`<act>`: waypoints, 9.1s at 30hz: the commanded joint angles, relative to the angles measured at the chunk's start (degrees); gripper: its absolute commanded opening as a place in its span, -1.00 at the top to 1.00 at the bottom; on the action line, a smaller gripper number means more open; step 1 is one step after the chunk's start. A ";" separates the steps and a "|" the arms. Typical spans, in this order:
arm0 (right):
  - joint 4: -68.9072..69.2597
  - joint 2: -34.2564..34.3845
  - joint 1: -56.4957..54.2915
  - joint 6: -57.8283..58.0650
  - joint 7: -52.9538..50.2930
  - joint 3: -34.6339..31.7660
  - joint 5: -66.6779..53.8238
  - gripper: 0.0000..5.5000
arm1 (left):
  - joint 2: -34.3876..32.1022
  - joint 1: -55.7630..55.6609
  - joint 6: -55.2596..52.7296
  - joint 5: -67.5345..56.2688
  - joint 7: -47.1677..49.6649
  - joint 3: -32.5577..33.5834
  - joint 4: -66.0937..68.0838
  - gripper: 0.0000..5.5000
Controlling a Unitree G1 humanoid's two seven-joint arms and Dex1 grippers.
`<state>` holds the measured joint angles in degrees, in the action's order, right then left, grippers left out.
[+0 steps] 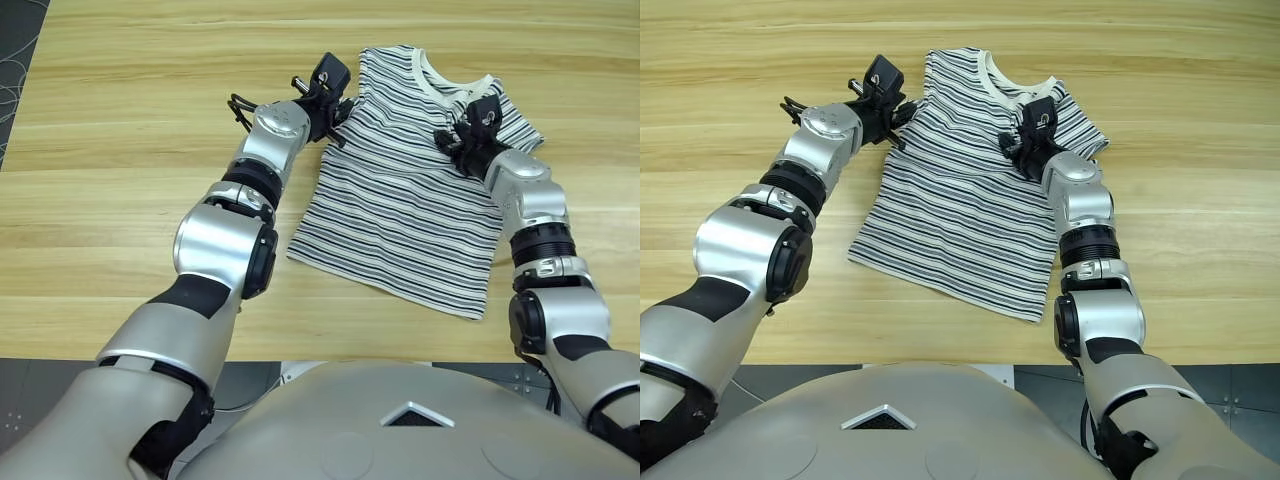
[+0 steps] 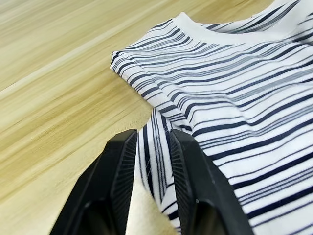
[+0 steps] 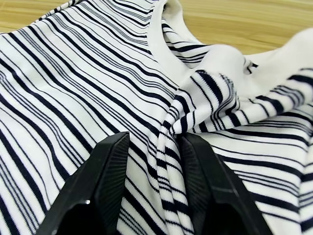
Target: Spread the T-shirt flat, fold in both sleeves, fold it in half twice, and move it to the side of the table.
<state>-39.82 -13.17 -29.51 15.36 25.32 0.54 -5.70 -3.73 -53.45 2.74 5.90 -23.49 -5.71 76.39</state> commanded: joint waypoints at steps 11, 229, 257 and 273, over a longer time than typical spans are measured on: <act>13.94 0.22 5.59 5.85 6.47 3.52 -1.01 0.33 | 0.31 4.61 -5.28 4.14 7.69 1.86 2.49 0.54; 26.14 1.49 19.43 20.39 -7.66 1.67 -5.39 0.33 | -1.10 1.90 -6.60 3.84 3.67 -3.82 -3.56 0.54; 23.90 3.33 17.14 17.96 -8.80 -0.10 -4.39 0.33 | -7.15 5.96 -6.86 8.80 16.02 -1.81 1.18 0.54; 41.56 5.47 9.71 8.18 -1.76 -13.62 -23.02 0.33 | -8.14 7.10 -4.06 3.99 23.62 7.33 0.77 0.54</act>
<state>-4.59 -8.09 -16.12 25.60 21.24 -8.62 -21.92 -11.87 -47.54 -1.25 10.21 -0.51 1.01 76.34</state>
